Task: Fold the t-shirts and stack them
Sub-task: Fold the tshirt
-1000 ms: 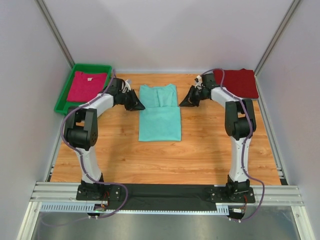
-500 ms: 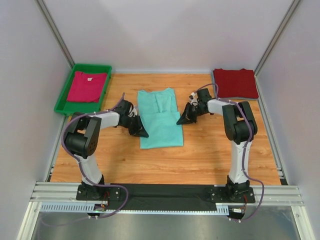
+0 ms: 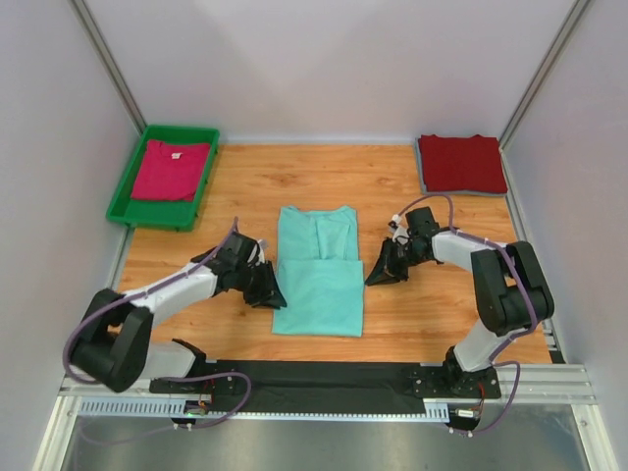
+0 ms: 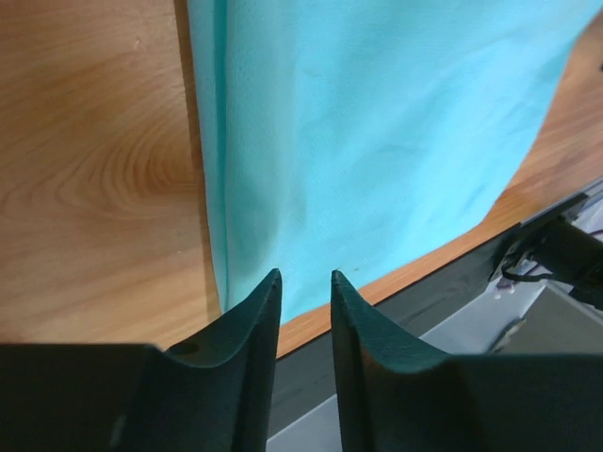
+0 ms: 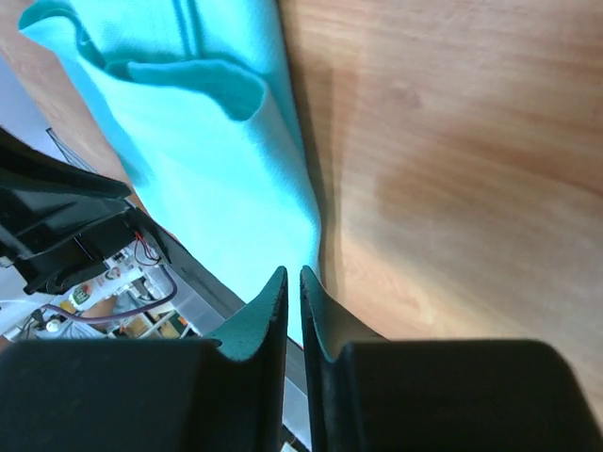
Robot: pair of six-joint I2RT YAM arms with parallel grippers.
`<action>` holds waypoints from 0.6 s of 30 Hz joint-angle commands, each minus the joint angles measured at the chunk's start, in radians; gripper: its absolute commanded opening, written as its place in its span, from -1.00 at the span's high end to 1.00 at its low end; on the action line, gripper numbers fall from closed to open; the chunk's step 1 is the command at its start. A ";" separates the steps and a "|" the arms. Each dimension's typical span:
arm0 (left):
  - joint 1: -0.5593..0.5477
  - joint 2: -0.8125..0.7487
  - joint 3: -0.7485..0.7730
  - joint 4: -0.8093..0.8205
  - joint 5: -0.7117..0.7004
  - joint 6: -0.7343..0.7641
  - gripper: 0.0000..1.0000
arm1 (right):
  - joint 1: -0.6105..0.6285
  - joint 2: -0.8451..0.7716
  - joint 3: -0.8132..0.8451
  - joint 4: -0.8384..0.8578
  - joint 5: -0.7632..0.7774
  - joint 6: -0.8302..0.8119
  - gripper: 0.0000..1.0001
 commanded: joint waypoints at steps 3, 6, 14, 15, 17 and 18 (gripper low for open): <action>0.002 -0.170 0.069 -0.076 -0.088 0.030 0.25 | -0.002 -0.080 0.042 0.005 0.028 -0.016 0.72; 0.016 -0.083 0.156 -0.097 -0.089 0.060 0.38 | -0.001 -0.018 0.116 0.005 0.002 0.006 0.72; 0.102 0.241 0.388 -0.073 -0.071 0.120 0.81 | 0.013 0.126 0.250 0.035 -0.018 0.062 0.76; 0.108 0.258 0.409 -0.074 -0.077 0.129 0.82 | 0.013 0.137 0.266 0.045 -0.021 0.069 0.77; 0.134 0.307 0.425 -0.070 -0.076 0.136 0.82 | 0.013 0.177 0.277 0.071 -0.015 0.087 0.77; 0.145 0.324 0.434 -0.068 -0.076 0.140 0.83 | 0.011 0.200 0.294 0.077 -0.017 0.089 0.78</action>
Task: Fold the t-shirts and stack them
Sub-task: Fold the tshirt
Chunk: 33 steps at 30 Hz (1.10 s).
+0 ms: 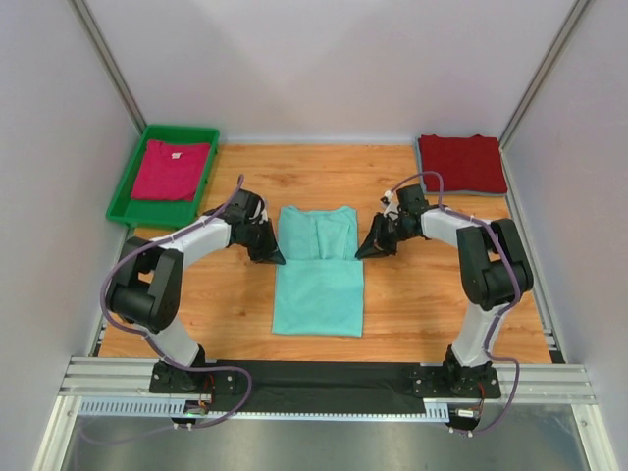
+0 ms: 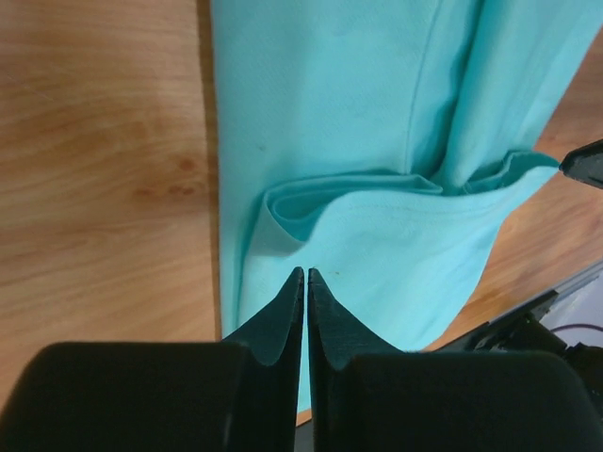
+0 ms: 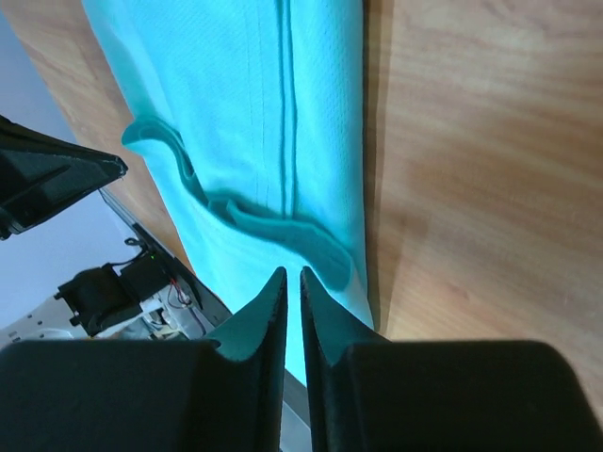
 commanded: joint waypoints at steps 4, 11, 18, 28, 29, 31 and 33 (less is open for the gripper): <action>0.062 0.131 0.054 0.043 -0.004 0.054 0.83 | 0.006 0.144 0.068 0.042 0.038 0.029 0.81; 0.065 0.248 0.079 -0.005 -0.010 0.102 0.92 | 0.006 0.204 0.121 -0.090 0.277 -0.072 0.84; 0.065 0.032 0.094 -0.069 0.002 0.109 0.74 | 0.017 0.071 0.212 -0.211 0.295 -0.145 0.79; 0.065 0.154 0.204 -0.010 0.094 0.047 0.63 | 0.019 0.045 0.238 -0.203 0.143 -0.090 0.70; 0.065 0.174 0.200 0.024 0.108 0.037 0.64 | 0.019 0.069 0.232 -0.193 0.134 -0.084 0.70; 0.064 0.226 0.185 0.052 0.115 0.025 0.64 | 0.016 0.105 0.195 -0.142 0.112 -0.072 0.70; 0.065 0.265 0.178 0.038 0.096 0.036 0.64 | 0.014 0.161 0.180 -0.133 0.126 -0.070 0.71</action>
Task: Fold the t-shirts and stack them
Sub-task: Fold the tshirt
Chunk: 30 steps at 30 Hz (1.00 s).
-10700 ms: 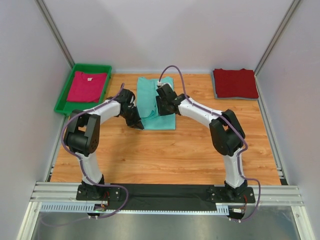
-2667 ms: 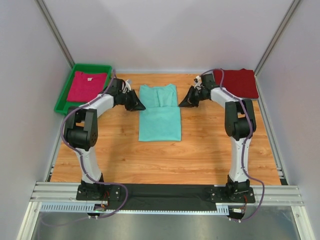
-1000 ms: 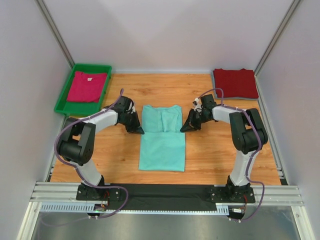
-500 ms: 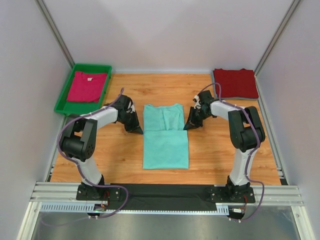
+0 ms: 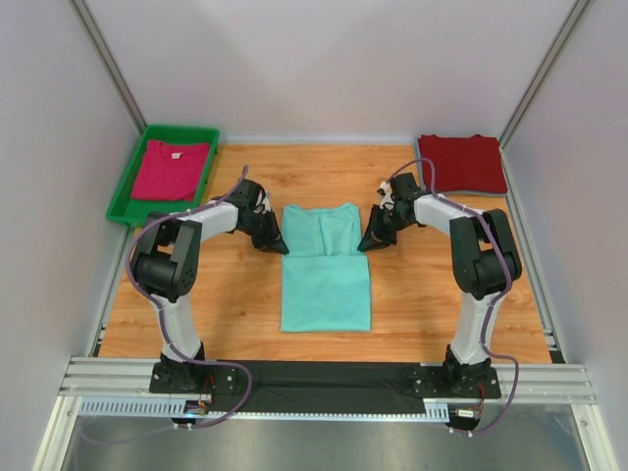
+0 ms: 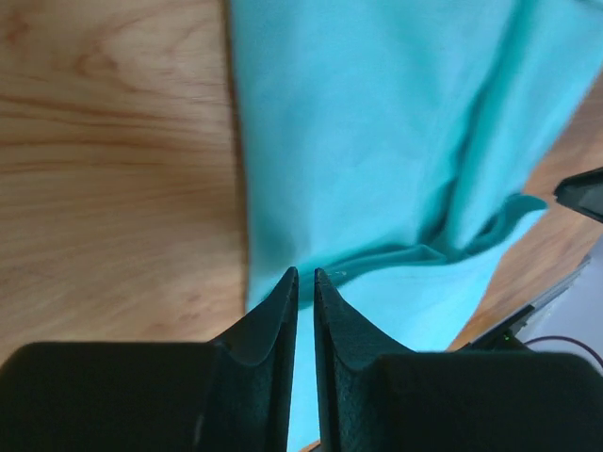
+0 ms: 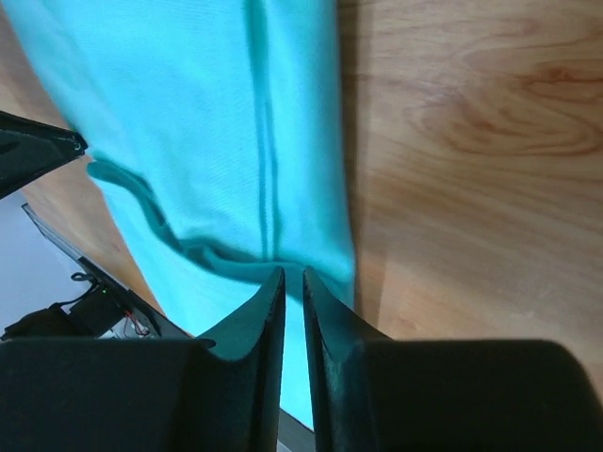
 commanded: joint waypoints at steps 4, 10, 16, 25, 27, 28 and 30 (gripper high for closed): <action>-0.002 0.123 0.007 -0.035 -0.070 0.051 0.68 | 0.001 0.101 -0.067 0.064 0.075 0.006 0.70; -0.002 -0.028 0.106 -0.173 -0.195 0.130 0.40 | 0.001 0.039 0.051 -0.077 0.170 -0.070 0.53; -0.011 -0.344 0.063 -0.302 -0.273 0.105 0.13 | -0.005 -0.181 0.062 -0.267 0.384 -0.090 -0.14; -0.191 -0.812 -0.549 -0.126 -0.143 -0.348 0.14 | -0.013 -0.637 -0.411 -0.188 0.156 0.055 -0.31; -0.229 -0.887 -0.707 -0.048 -0.144 -0.462 0.15 | -0.010 -0.773 -0.511 -0.101 0.097 0.188 -0.31; -0.263 -0.955 -0.789 0.024 -0.152 -0.567 0.14 | -0.008 -0.818 -0.593 -0.068 0.057 0.236 -0.31; -0.283 -1.013 -0.839 0.084 -0.181 -0.629 0.13 | -0.004 -0.930 -0.657 -0.013 0.052 0.317 -0.31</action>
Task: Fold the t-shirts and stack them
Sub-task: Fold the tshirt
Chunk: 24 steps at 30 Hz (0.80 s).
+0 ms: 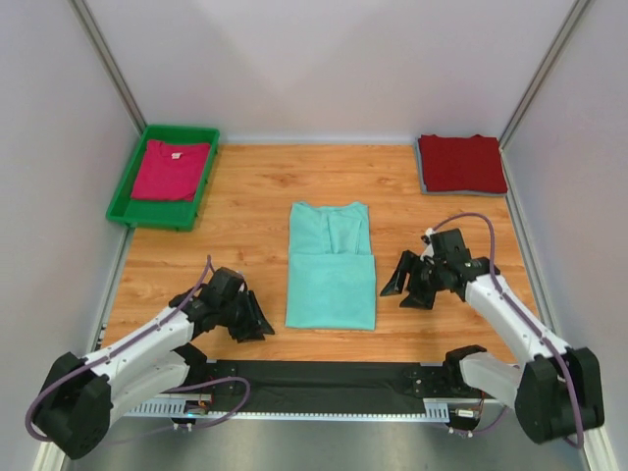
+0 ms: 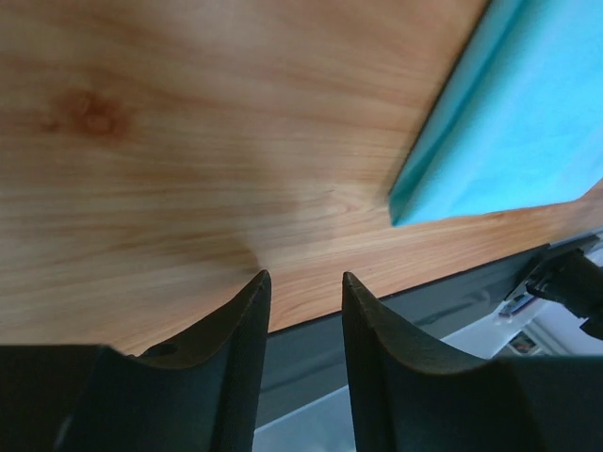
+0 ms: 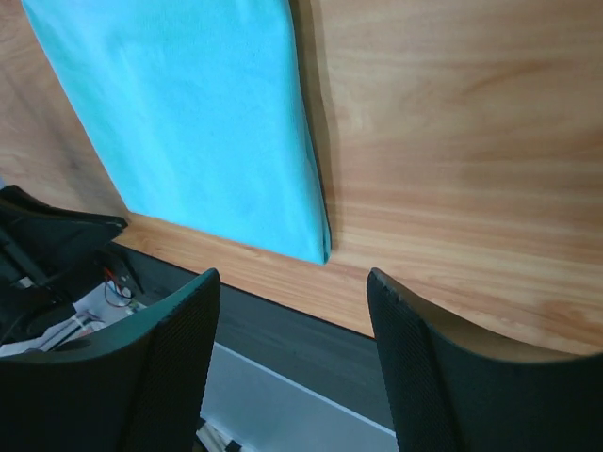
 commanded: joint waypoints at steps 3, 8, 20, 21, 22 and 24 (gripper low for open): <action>-0.044 -0.088 -0.053 0.165 -0.065 -0.298 0.11 | 0.011 -0.187 -0.114 0.110 -0.080 0.176 -0.33; -0.100 0.024 -0.050 0.208 -0.061 -0.388 0.07 | 0.014 -0.181 -0.189 0.115 -0.112 0.190 -0.34; -0.128 0.014 -0.141 0.199 -0.075 -0.689 -0.06 | 0.101 -0.118 -0.295 0.260 -0.089 0.369 -0.36; -0.128 0.012 -0.144 0.208 -0.073 -0.703 -0.06 | 0.127 -0.115 -0.310 0.285 -0.091 0.403 -0.36; -0.128 0.017 -0.148 0.216 -0.070 -0.725 -0.06 | 0.146 -0.113 -0.330 0.312 -0.078 0.431 -0.37; -0.136 0.033 -0.158 0.231 -0.053 -0.768 -0.07 | 0.199 -0.110 -0.335 0.326 -0.022 0.487 -0.36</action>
